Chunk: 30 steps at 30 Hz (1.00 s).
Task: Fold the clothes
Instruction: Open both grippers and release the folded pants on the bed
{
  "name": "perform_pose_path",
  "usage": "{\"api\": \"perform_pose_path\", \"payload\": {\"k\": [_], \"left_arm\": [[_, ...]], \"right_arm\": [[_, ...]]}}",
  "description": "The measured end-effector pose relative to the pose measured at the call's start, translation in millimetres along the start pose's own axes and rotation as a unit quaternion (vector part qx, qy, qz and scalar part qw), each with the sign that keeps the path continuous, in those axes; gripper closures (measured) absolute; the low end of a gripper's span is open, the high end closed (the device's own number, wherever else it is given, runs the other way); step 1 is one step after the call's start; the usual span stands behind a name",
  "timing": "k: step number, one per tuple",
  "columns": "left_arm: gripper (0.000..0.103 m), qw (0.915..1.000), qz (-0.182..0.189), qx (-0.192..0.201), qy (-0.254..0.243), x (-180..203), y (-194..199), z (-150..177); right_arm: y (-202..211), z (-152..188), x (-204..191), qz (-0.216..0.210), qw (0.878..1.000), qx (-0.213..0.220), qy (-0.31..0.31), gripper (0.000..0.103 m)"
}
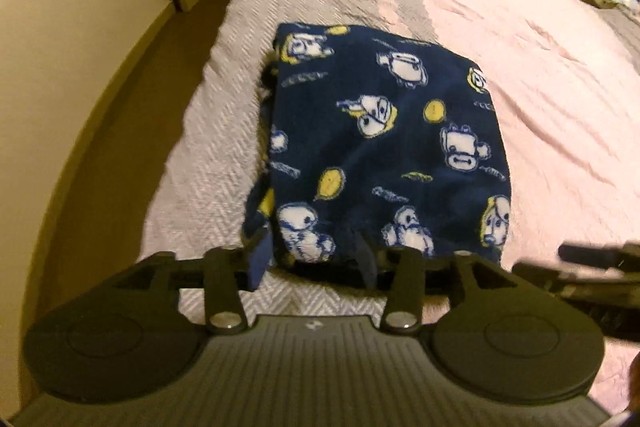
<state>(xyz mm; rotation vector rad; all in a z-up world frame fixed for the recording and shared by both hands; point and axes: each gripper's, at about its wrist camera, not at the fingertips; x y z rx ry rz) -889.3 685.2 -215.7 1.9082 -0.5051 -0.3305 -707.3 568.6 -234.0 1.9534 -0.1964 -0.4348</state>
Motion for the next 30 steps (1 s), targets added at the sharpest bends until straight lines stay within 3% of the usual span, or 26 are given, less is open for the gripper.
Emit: {"api": "perform_pose_path", "payload": {"k": [4, 9, 17, 25, 30], "left_arm": [[0.052, 0.9996, -0.025, -0.007, -0.013, 12, 21, -1], [0.050, 0.9995, -0.022, -0.019, 0.013, 12, 36, -4], [0.044, 0.9986, -0.041, -0.004, 0.033, 3, 57, -9], [0.043, 0.9968, -0.079, 0.014, 0.003, 8, 67, -12], [0.043, 0.9968, -0.078, 0.017, -0.011, 19, 70, -13]], "right_arm": [[19, -11, -12, -0.001, 1.000, 0.003, -0.004, 0.036], [31, -13, -21, 0.012, 1.000, -0.008, -0.001, 0.036], [45, -13, -31, 0.020, 1.000, 0.001, 0.003, 0.036], [44, -12, -35, 0.040, 0.999, -0.020, 0.018, 0.036], [45, -10, -31, 0.039, 0.999, -0.031, 0.011, 0.036]]}}
Point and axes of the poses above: each gripper's, at about its wrist camera, not at the fingertips, and y roughly against the way its jaws point, x to its right, z to its underside, and after that the axes turned 6 degrees about -x, right-handed
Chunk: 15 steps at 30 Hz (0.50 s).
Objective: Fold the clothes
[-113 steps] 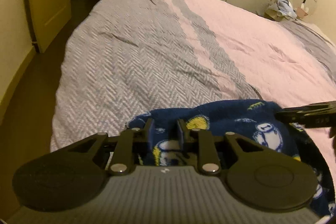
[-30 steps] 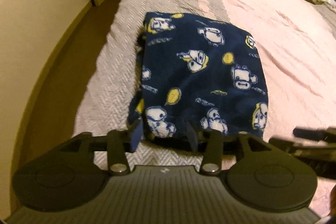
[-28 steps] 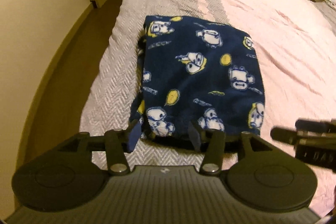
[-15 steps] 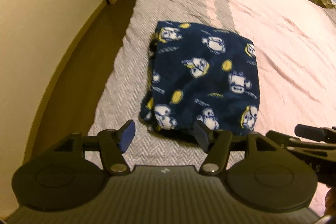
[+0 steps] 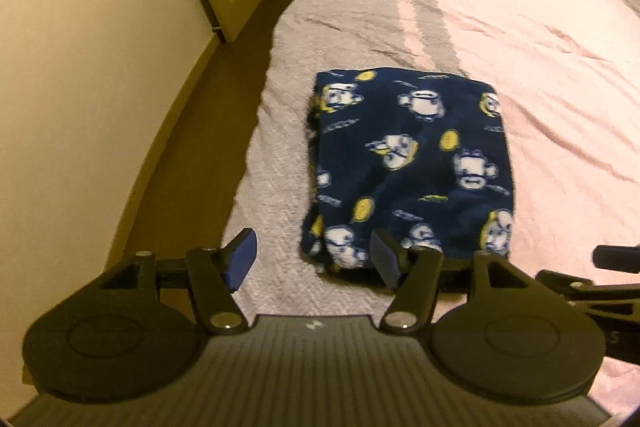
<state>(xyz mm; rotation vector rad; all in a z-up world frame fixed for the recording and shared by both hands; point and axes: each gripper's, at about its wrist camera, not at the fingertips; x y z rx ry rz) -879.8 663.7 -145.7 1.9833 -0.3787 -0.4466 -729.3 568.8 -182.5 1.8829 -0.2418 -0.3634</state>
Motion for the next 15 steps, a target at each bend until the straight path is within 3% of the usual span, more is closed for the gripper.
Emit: {"api": "perform_pose_path", "payload": {"k": [15], "left_arm": [[0.043, 0.9994, 0.029, -0.015, 0.010, 15, 10, 10]], "right_arm": [[15, -3, 14, 0.004, 1.000, -0.009, -0.003, 0.036]]}}
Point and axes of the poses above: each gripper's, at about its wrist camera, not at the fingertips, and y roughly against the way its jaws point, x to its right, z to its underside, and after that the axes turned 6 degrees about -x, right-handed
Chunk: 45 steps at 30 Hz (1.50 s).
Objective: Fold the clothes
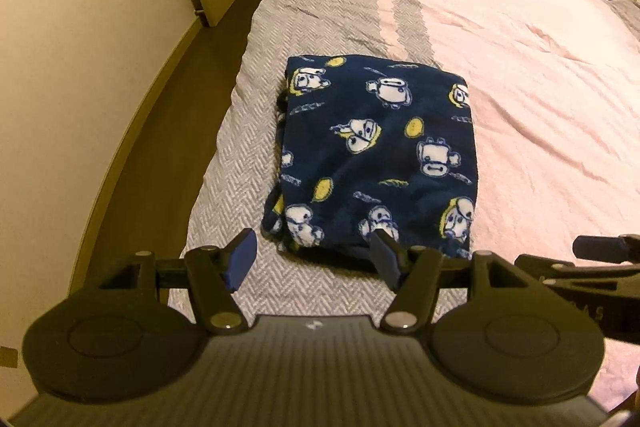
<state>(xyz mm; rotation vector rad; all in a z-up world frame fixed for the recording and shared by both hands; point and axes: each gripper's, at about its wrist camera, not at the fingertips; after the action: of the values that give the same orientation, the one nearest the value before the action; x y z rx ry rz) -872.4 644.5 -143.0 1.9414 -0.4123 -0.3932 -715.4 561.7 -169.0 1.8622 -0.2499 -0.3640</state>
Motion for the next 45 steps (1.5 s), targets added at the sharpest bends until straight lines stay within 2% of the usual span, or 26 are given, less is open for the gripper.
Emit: {"api": "perform_pose_path", "payload": {"k": [11, 19, 27, 34, 38, 42, 45], "left_arm": [[0.043, 0.9997, -0.012, 0.004, 0.020, 7, 17, -1], [0.043, 0.9951, -0.048, 0.005, 0.086, 29, 35, 9], [0.043, 0.9786, -0.081, 0.009, 0.189, 103, 63, 41], [0.043, 0.9662, -0.087, 0.013, 0.242, 193, 100, 83], [0.043, 0.9650, -0.087, 0.027, 0.246, 218, 124, 93], [0.043, 0.9673, -0.089, 0.054, 0.231, 232, 146, 95], [0.043, 0.9712, -0.082, 0.063, 0.215, 236, 151, 95]], "right_arm": [[17, -8, 5, -0.013, 1.000, 0.007, 0.024, 0.036], [24, -15, 24, -0.049, 0.995, 0.002, 0.087, 0.036], [40, -14, 98, -0.098, 0.980, 0.004, 0.175, 0.036], [77, 15, 176, -0.124, 0.965, 0.019, 0.229, 0.036], [97, 25, 209, -0.131, 0.968, 0.024, 0.214, 0.036], [117, 29, 233, -0.165, 0.967, 0.064, 0.186, 0.036], [125, 32, 239, -0.167, 0.967, 0.086, 0.171, 0.036]]}}
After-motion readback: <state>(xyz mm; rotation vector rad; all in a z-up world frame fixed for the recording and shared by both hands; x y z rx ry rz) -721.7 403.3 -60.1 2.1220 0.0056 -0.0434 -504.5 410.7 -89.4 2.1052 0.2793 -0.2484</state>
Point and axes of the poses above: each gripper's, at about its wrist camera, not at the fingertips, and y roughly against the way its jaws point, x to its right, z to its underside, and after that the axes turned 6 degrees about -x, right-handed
